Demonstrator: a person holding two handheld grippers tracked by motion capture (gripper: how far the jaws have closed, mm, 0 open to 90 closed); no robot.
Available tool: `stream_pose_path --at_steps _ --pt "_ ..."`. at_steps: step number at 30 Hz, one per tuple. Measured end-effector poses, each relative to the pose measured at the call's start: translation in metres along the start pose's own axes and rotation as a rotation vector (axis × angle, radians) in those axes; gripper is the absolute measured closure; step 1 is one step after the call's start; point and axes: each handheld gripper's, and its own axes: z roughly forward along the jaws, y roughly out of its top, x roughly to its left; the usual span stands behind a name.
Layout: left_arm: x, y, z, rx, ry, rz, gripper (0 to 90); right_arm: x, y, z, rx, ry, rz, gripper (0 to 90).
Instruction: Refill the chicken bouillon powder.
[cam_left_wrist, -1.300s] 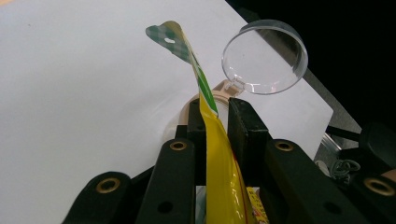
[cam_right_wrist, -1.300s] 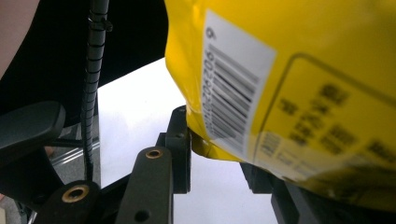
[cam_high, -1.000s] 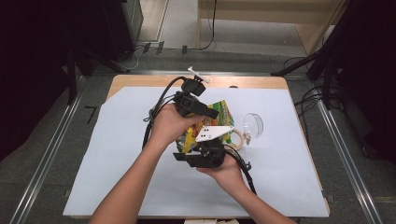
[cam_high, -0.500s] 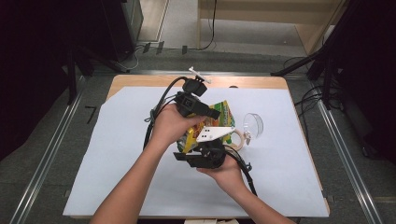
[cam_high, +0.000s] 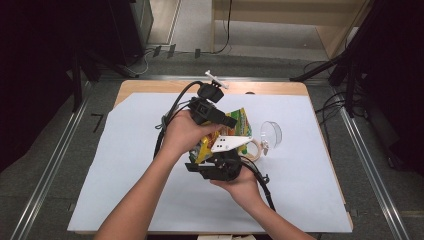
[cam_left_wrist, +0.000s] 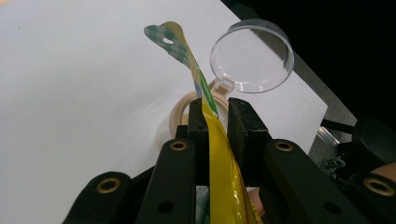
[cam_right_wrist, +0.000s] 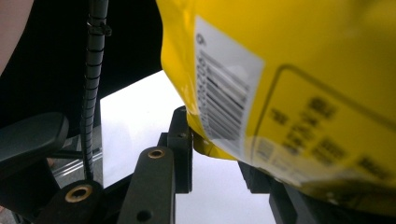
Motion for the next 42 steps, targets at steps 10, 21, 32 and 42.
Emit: stream_pose_path --at_steps 10,21,32,42 --pt "0.0010 0.0013 -0.0001 -0.002 -0.004 -0.003 79.7 0.0004 0.0005 -0.0006 -0.007 -0.001 0.004 70.2" --pt "0.0040 -0.0009 0.0014 -0.005 -0.007 -0.014 79.8 -0.0004 0.0001 -0.0003 0.009 -0.003 -0.002 70.5" --pt "0.0042 -0.0038 -0.0010 -0.014 -0.006 -0.011 79.8 0.0001 0.0011 0.0003 0.030 -0.006 -0.024 70.5" --pt "0.0033 -0.0041 0.0000 -0.017 0.002 -0.005 79.9 -0.0003 0.0006 0.0010 0.030 -0.011 -0.026 70.3"
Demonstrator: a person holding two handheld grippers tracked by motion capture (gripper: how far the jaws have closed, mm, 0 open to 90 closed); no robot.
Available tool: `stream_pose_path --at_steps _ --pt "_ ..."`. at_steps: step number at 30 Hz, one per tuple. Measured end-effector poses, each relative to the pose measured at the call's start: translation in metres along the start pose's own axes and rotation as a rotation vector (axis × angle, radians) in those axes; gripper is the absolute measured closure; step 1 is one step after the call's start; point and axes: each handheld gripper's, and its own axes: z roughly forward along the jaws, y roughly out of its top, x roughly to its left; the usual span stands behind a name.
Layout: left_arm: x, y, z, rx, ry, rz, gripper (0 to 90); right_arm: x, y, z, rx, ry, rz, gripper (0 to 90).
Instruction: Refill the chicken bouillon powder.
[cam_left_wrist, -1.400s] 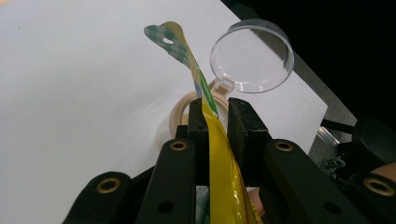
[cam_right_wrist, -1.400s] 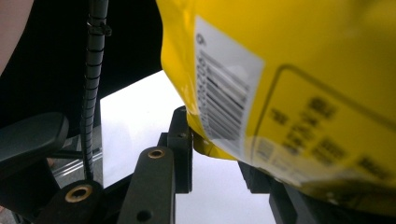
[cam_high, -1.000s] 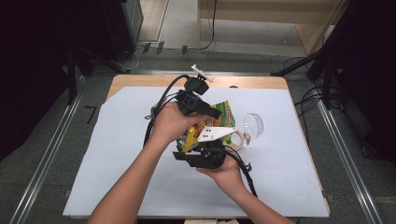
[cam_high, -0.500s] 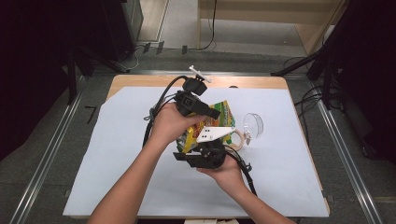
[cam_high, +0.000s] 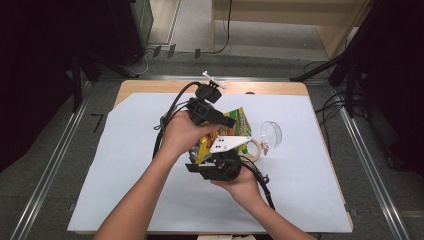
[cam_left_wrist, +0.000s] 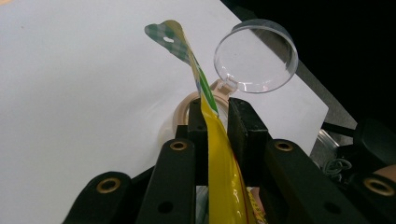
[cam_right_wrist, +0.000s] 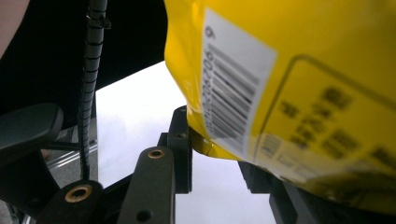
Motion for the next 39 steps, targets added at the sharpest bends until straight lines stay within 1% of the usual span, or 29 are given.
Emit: stream_pose_path --at_steps 5,14,39 --pt "0.0012 -0.0015 0.0003 -0.004 -0.002 -0.007 79.9 -0.0002 -0.0004 0.0003 0.008 0.002 0.000 70.4" --pt "0.0017 -0.0021 -0.0006 -0.004 0.000 -0.004 80.0 0.0001 -0.0004 0.0006 0.012 -0.002 -0.019 70.5" --pt "0.0020 -0.0012 0.0022 -0.006 -0.002 -0.007 80.0 -0.0017 -0.0012 0.0002 0.014 -0.006 -0.014 70.5"
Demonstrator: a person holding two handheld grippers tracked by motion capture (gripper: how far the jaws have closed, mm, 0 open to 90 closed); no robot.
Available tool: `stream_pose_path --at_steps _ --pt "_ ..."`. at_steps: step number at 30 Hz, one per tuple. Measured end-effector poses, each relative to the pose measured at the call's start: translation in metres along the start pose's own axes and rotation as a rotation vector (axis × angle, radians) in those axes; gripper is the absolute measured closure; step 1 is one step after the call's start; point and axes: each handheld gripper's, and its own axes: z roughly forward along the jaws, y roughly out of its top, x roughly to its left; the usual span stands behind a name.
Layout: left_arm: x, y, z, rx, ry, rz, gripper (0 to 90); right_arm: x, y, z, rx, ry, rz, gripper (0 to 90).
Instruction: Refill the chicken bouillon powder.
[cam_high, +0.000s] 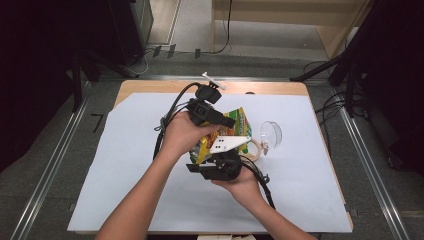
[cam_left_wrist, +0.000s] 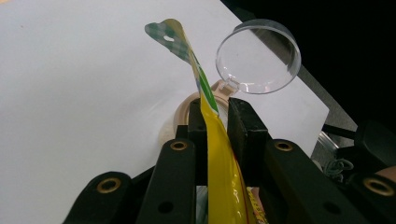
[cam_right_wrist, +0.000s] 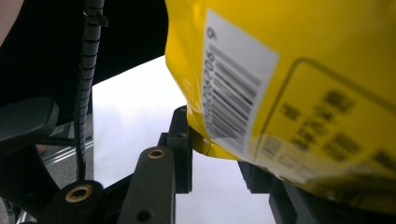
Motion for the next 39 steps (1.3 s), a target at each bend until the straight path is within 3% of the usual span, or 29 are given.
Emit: stream_pose_path --at_steps 39 --pt "-0.0004 -0.0009 -0.0017 -0.005 -0.005 -0.007 79.8 0.0015 0.0012 -0.0009 0.003 0.000 -0.016 70.5"
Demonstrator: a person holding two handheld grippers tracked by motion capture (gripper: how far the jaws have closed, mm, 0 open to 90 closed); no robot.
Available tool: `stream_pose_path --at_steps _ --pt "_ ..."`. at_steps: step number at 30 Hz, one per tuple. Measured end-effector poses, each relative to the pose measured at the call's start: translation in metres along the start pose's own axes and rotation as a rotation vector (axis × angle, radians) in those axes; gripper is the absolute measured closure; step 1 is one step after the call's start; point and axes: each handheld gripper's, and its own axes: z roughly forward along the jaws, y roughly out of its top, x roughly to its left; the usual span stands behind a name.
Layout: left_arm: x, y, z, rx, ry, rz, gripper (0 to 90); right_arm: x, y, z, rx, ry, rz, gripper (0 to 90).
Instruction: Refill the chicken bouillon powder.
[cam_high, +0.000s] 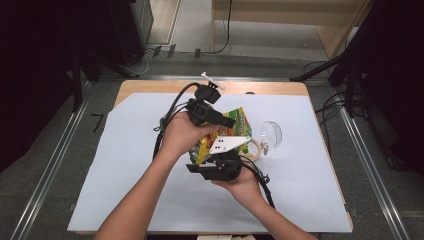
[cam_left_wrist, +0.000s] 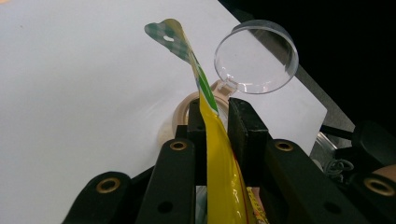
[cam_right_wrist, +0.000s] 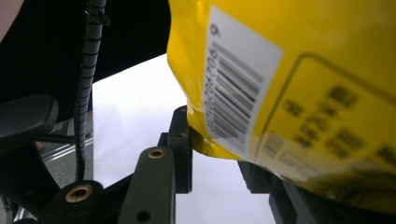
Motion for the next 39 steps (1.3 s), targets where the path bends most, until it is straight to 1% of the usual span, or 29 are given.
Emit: stream_pose_path --at_steps 5,9,10,23,24,39 --pt "-0.0005 0.0003 0.0006 0.003 0.003 0.002 79.7 0.0003 -0.0003 -0.0009 0.003 0.002 0.005 70.5" --pt "-0.0008 0.0010 0.0010 0.006 -0.003 0.003 79.6 0.0000 -0.0005 -0.0014 0.001 0.000 0.004 70.5" --pt "-0.0011 0.0014 0.0014 0.005 -0.003 -0.002 79.6 -0.0004 -0.0006 -0.0015 0.000 0.000 0.002 70.6" --pt "-0.0003 0.0017 0.0007 0.011 -0.004 -0.006 79.5 0.0002 0.0006 -0.0019 -0.001 0.009 0.013 70.6" --pt "0.0001 0.0016 0.0007 0.011 -0.006 -0.011 79.5 0.0005 0.0011 -0.0017 0.000 0.014 0.021 70.6" --pt "0.0009 0.0019 0.0010 0.006 -0.004 -0.009 79.5 -0.0007 0.0015 -0.0013 0.000 0.009 0.017 70.6"
